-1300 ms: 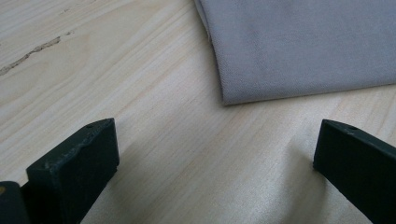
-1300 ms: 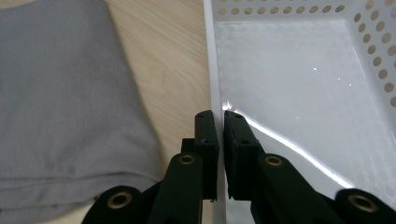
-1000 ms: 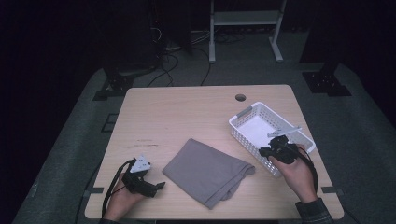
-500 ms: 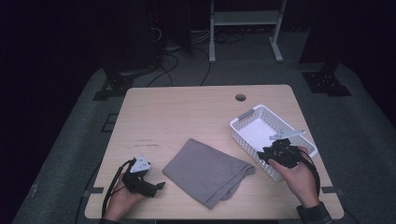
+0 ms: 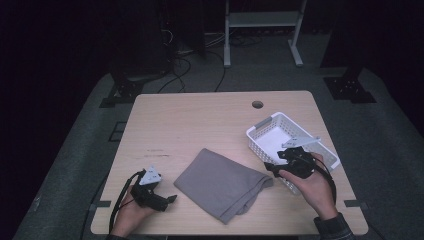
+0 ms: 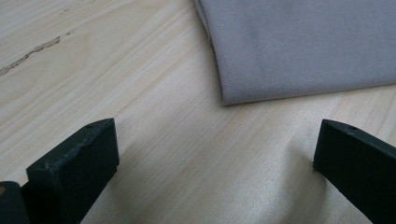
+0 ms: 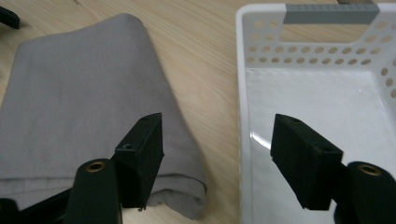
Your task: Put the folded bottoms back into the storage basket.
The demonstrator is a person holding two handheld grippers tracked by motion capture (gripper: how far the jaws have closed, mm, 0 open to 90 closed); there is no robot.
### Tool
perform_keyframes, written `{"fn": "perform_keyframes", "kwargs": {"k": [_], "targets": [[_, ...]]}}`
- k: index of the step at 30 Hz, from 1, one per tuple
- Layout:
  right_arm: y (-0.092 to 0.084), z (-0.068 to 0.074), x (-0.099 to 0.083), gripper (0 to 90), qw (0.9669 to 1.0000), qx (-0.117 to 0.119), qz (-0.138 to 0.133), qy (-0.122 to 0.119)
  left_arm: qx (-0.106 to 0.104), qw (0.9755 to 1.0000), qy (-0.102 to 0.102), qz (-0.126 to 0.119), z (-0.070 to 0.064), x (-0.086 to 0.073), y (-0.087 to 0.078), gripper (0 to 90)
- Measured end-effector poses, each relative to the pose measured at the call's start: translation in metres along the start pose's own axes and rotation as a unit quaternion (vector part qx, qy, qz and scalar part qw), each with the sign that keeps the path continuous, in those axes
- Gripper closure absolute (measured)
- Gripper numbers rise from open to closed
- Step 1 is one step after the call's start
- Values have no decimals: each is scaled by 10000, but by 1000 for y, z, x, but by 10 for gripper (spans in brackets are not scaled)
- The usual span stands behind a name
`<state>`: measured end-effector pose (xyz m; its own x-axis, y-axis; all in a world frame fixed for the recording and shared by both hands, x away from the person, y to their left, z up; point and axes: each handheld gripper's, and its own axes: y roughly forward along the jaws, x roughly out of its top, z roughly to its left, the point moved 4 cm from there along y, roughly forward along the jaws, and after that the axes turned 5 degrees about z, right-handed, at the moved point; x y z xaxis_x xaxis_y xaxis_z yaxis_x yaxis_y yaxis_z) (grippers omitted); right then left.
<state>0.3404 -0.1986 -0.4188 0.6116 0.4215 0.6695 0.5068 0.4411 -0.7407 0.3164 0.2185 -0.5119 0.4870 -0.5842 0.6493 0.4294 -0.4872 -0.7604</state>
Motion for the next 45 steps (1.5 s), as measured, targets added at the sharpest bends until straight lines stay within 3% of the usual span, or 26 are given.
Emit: {"fn": "perform_keyframes", "kwargs": {"k": [16,22,35,45], "targets": [[18,38,15,189,9970,459,63,-624,-2,10000,-7,-7,0,0,0,0],[34,55,21,169,9939,643,162,-878,0,10000,-6,-5,0,0,0,0],[60,71,28,155,9901,875,257,-1065,-1,10000,-1,-8,0,0,0,0],[90,80,32,140,9884,903,549,-1088,1,10000,-2,-8,0,0,0,0]]}}
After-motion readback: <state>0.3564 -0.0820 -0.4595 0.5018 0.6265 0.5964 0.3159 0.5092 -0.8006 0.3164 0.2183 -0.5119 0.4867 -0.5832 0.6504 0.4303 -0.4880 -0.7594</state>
